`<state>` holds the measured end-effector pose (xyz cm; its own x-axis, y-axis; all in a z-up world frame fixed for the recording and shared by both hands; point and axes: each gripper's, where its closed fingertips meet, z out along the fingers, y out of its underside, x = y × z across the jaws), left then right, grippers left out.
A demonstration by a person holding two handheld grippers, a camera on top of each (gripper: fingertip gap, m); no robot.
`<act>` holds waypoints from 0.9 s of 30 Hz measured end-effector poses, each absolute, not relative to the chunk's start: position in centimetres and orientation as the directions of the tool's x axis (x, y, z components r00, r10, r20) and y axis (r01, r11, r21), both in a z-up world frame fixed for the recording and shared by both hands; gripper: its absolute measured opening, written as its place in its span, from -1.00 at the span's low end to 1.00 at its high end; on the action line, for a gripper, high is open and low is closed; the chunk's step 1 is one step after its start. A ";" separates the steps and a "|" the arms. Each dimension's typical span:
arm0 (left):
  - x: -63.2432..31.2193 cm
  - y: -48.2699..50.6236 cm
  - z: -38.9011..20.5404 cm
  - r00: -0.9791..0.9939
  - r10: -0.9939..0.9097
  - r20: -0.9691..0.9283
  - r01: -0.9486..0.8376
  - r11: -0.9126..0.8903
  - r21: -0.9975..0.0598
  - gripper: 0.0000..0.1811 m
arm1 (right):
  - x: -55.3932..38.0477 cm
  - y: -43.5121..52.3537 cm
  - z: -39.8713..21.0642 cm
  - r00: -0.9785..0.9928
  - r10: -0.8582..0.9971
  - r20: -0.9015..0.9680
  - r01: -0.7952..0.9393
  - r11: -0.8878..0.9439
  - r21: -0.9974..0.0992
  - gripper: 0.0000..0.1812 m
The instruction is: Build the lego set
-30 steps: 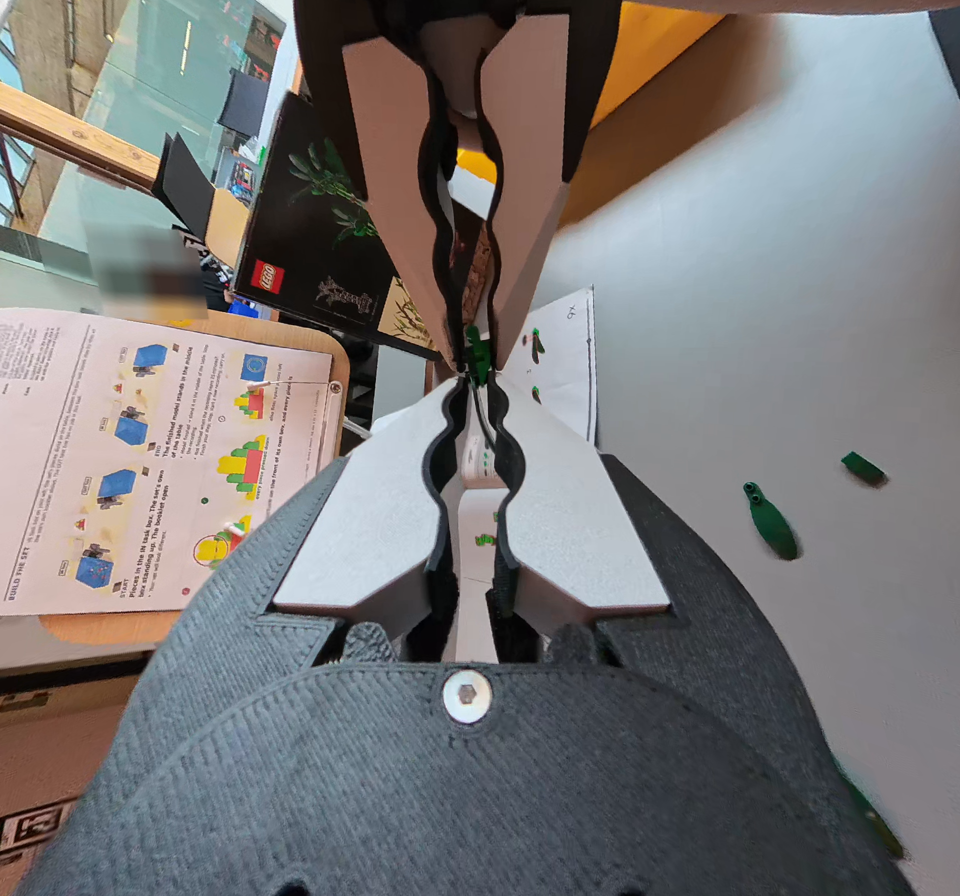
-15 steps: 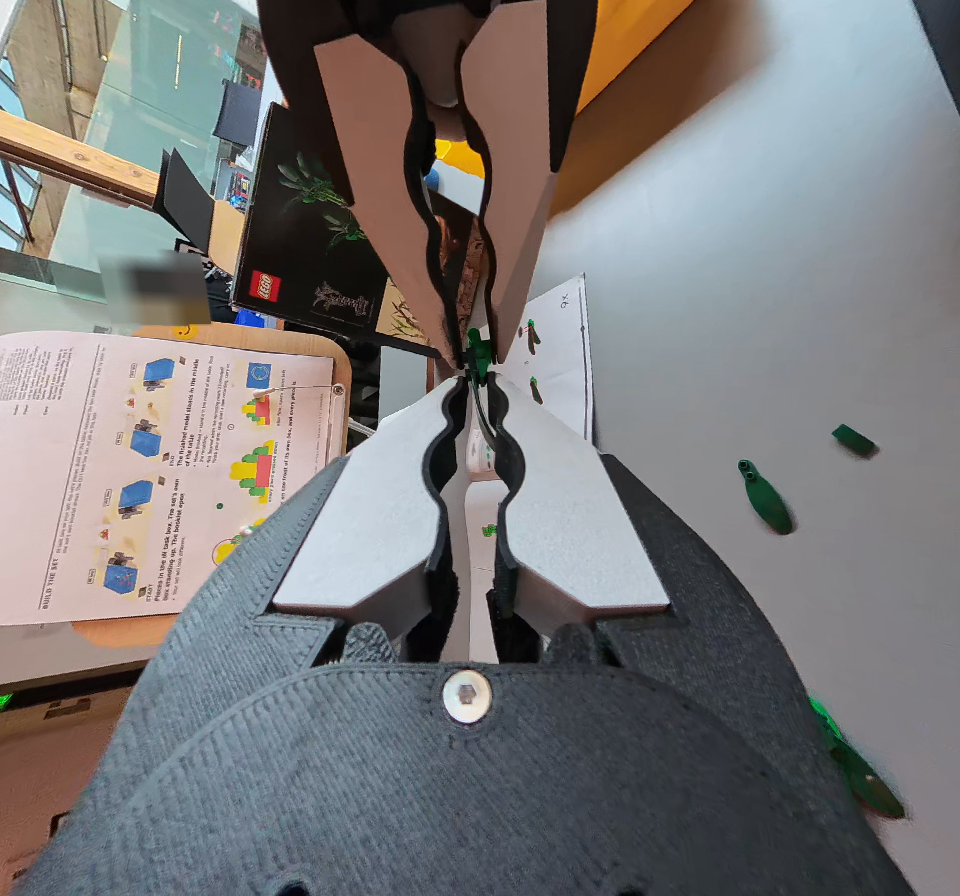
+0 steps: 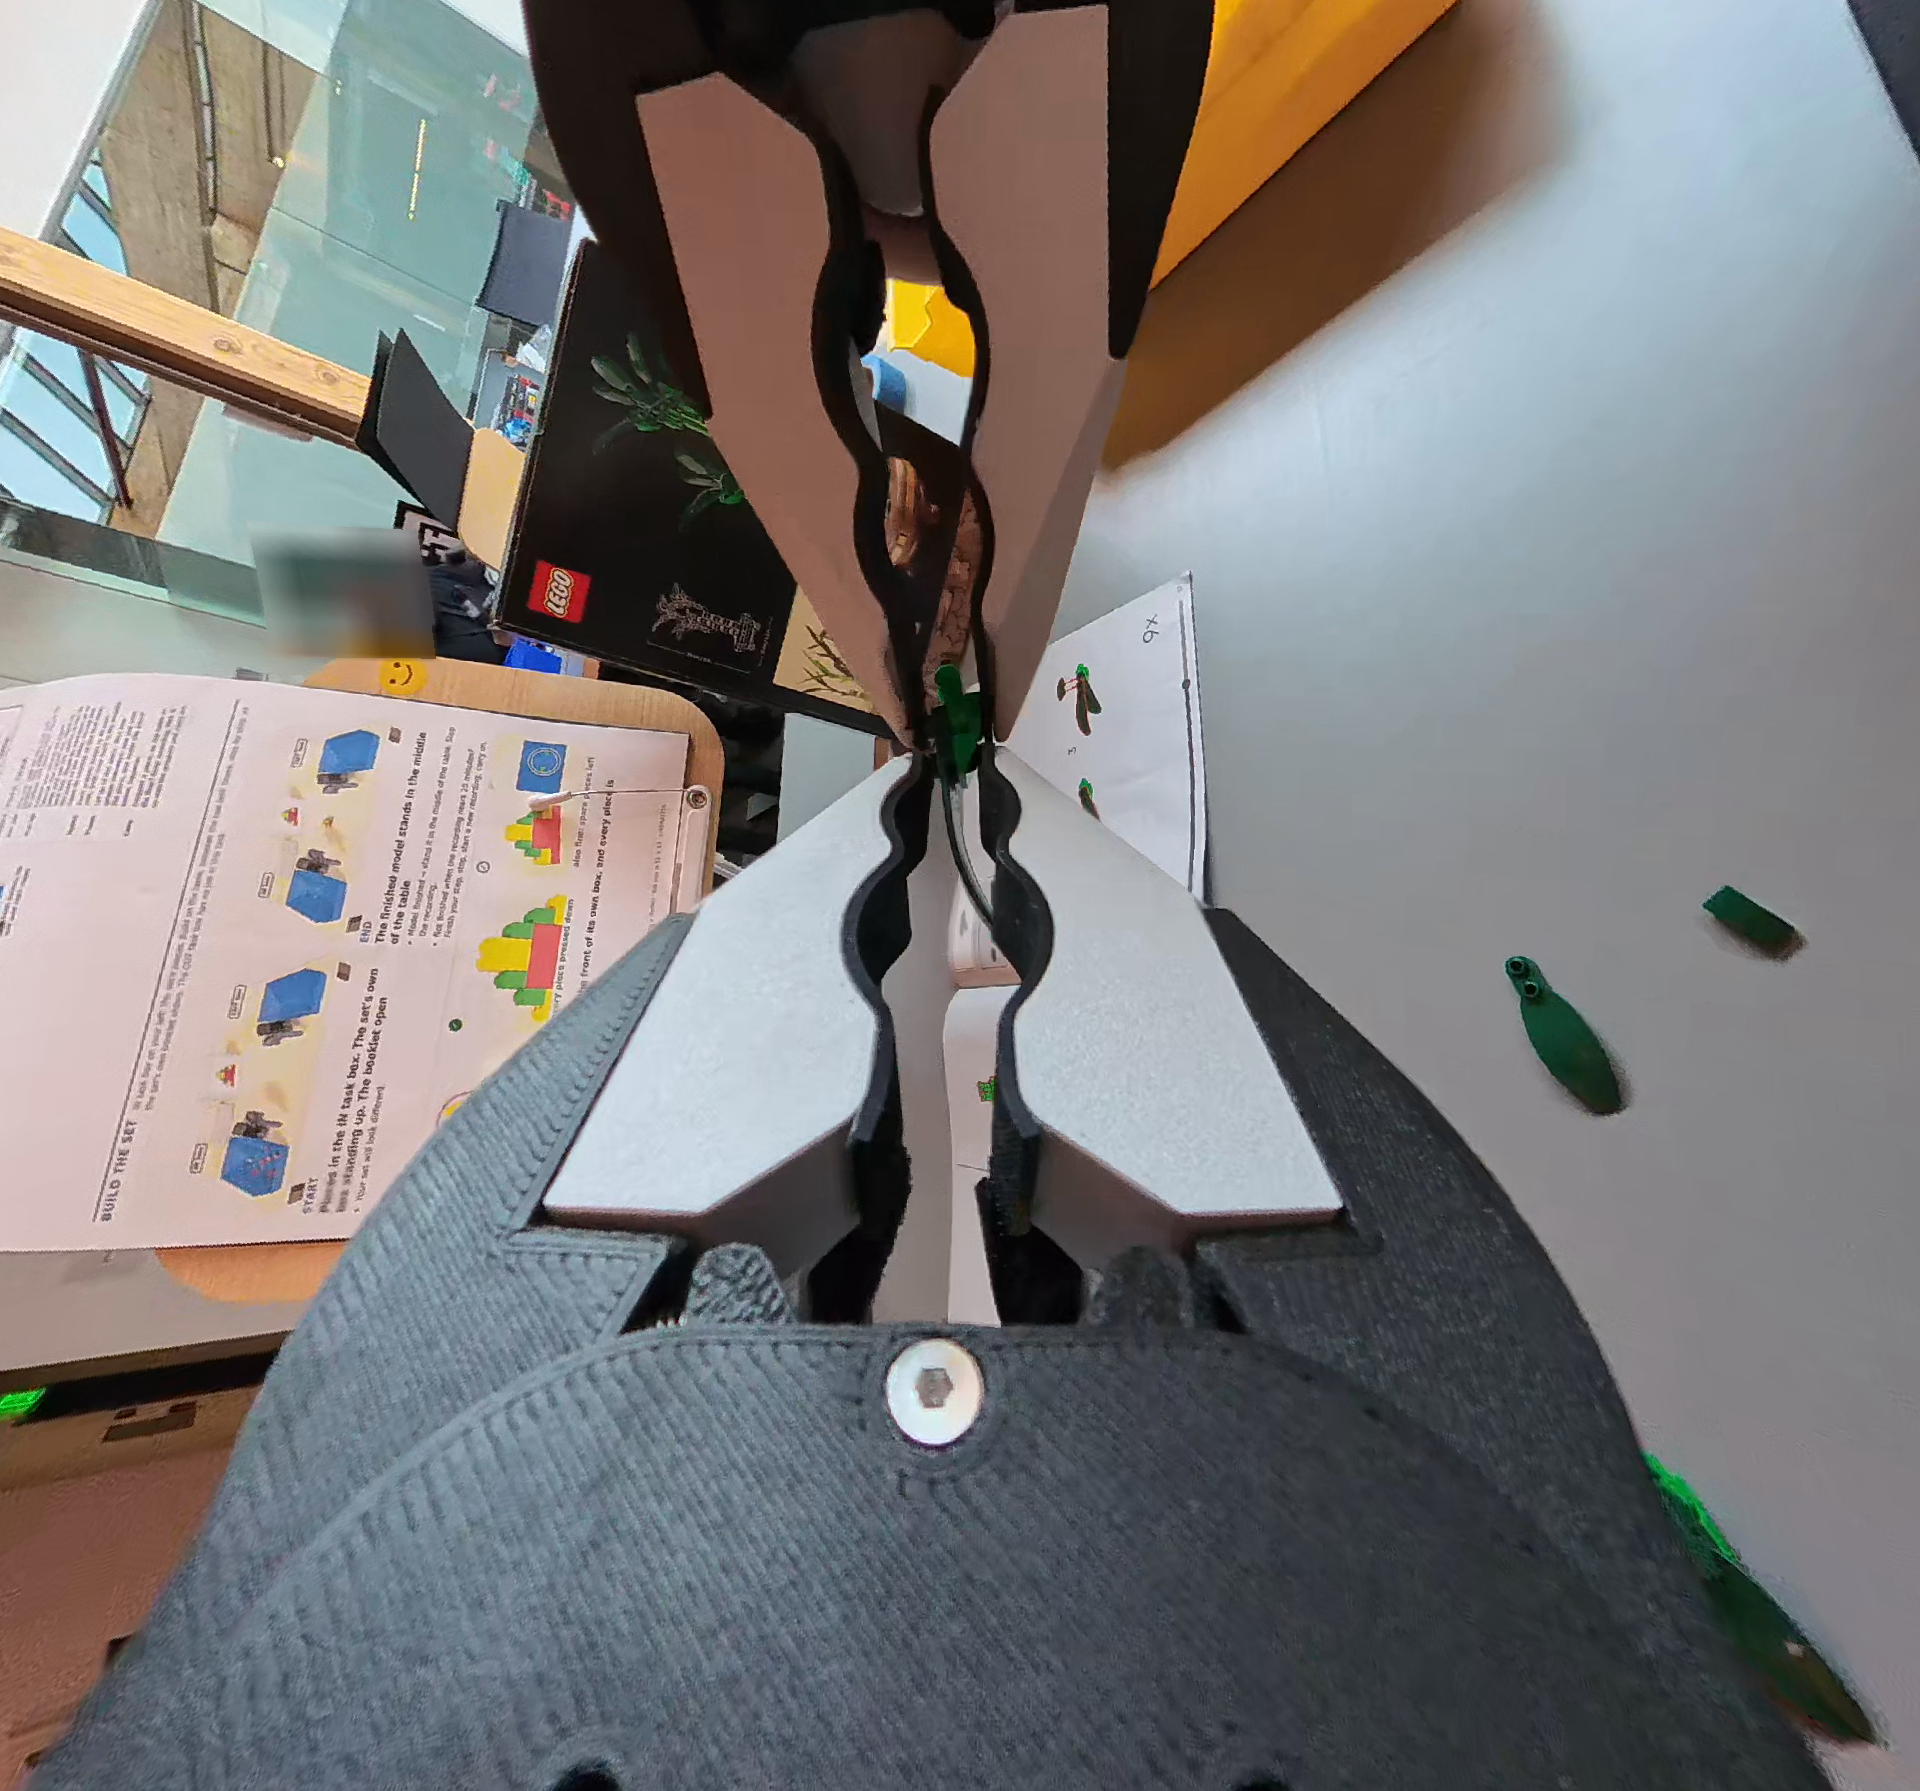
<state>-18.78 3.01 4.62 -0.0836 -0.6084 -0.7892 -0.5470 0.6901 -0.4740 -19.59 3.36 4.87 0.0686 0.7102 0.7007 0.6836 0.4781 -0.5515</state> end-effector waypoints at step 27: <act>-18.5 3.9 4.5 -0.060 -0.647 -0.760 -0.572 0.647 -0.505 -0.93 | -19.2 4.3 4.6 0.091 0.715 0.693 0.710 0.441 -0.549 -0.90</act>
